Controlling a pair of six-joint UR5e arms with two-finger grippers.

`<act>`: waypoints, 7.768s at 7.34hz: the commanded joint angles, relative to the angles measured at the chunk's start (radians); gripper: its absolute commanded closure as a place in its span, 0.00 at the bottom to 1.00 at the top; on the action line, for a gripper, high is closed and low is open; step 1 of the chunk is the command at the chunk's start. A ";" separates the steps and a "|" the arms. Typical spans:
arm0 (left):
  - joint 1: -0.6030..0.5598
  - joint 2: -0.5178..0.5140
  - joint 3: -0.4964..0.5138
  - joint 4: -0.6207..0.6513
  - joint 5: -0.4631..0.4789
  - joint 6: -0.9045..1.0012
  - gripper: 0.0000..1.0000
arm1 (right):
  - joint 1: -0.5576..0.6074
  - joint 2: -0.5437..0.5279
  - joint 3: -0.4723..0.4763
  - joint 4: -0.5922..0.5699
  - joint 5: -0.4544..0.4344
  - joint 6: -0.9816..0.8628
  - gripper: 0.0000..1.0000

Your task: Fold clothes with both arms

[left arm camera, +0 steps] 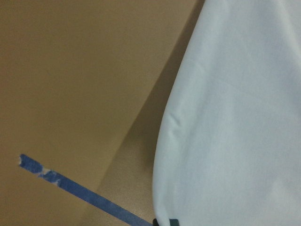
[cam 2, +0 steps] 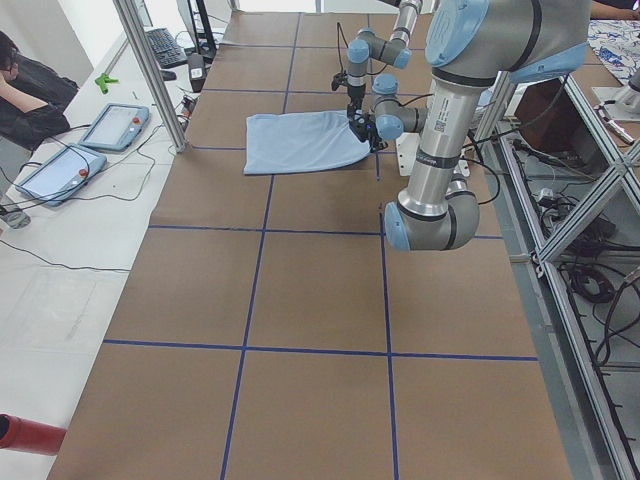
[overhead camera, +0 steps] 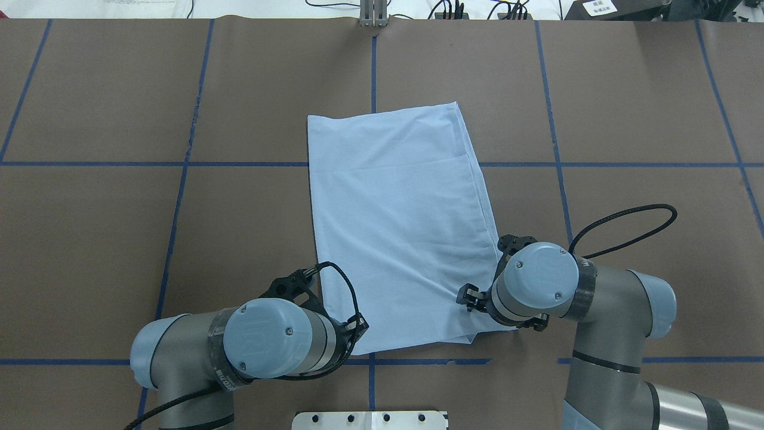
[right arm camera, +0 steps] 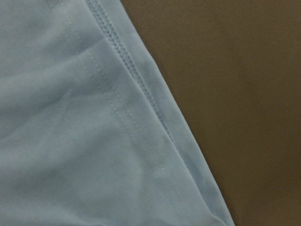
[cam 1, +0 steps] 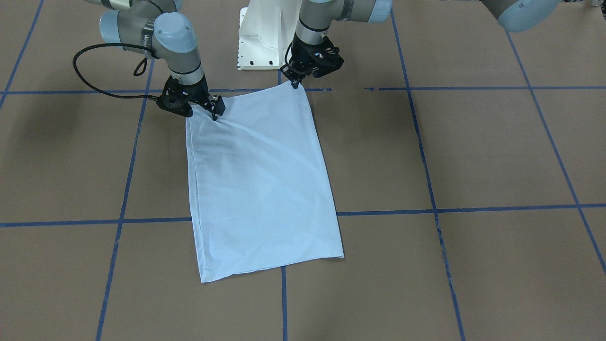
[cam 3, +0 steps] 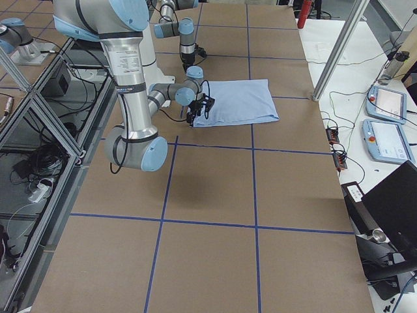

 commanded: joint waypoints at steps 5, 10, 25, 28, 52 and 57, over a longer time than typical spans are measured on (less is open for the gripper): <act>0.000 0.000 0.001 0.000 0.003 0.000 1.00 | 0.000 0.012 0.016 -0.001 0.003 0.000 0.96; -0.003 0.002 -0.004 0.003 0.005 0.000 1.00 | 0.020 0.069 0.019 -0.010 0.000 0.017 1.00; -0.151 0.032 -0.219 0.165 -0.061 0.219 1.00 | 0.176 0.133 0.062 -0.002 0.185 -0.025 1.00; -0.280 -0.021 -0.052 0.045 -0.071 0.253 1.00 | 0.282 0.287 -0.133 -0.002 0.202 -0.025 1.00; -0.644 -0.006 0.277 -0.239 -0.305 0.626 0.00 | 0.305 0.678 -0.767 -0.033 0.139 -0.479 0.00; -0.644 -0.008 0.268 -0.239 -0.305 0.618 0.00 | 0.397 0.684 -0.894 0.107 0.093 -0.594 0.00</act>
